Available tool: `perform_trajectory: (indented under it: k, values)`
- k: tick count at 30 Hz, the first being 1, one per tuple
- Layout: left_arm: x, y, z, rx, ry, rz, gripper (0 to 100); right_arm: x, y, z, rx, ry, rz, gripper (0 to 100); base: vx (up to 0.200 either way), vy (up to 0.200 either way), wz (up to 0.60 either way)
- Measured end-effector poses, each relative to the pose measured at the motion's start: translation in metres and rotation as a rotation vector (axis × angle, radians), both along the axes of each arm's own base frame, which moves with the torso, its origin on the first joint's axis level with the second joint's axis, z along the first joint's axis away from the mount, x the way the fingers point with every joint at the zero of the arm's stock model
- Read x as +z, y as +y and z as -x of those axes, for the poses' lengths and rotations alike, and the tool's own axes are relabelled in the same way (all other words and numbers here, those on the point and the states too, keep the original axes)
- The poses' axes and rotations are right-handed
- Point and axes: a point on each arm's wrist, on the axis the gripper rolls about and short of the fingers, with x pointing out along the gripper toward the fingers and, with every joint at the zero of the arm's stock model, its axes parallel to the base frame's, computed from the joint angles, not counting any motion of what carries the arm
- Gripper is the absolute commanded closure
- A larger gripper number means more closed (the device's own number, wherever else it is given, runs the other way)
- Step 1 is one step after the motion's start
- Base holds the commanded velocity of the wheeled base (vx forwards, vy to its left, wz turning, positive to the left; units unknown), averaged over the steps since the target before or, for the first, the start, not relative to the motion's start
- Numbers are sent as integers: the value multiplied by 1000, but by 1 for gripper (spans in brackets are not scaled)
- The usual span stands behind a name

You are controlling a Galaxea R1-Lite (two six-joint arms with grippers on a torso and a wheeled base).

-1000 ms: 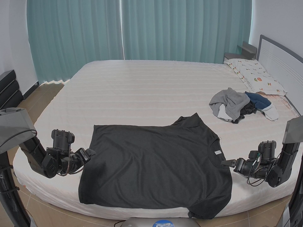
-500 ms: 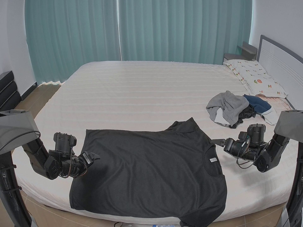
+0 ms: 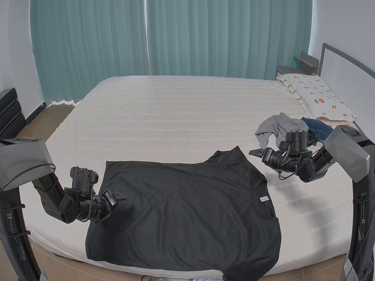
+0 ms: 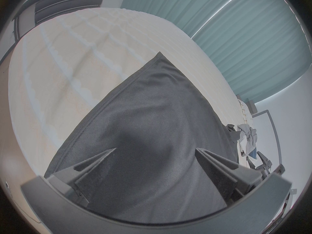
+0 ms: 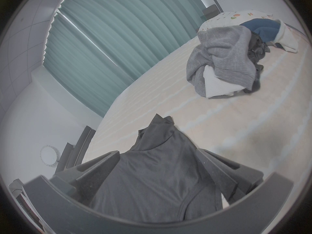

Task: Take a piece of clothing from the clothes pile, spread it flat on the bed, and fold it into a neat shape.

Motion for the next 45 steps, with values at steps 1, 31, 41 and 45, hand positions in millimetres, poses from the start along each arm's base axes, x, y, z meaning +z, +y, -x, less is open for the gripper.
perform_trajectory:
  k: [1,31,41,45]
  values:
    - [0,0,0,1,0,1,0,-2,2,-4,4,1,5,0,0,0,0]
    - [-2,-1,0,2,7,3,0,-64,10,-57,-48,-15,55,100,0,0,0]
    - [-2,-1,-1,2,7,3,0,-52,-7,-29,7,63,39,100,0,0,0]
    - [-2,-1,-1,2,7,3,0,-45,-14,-23,17,69,37,100,0,0,0]
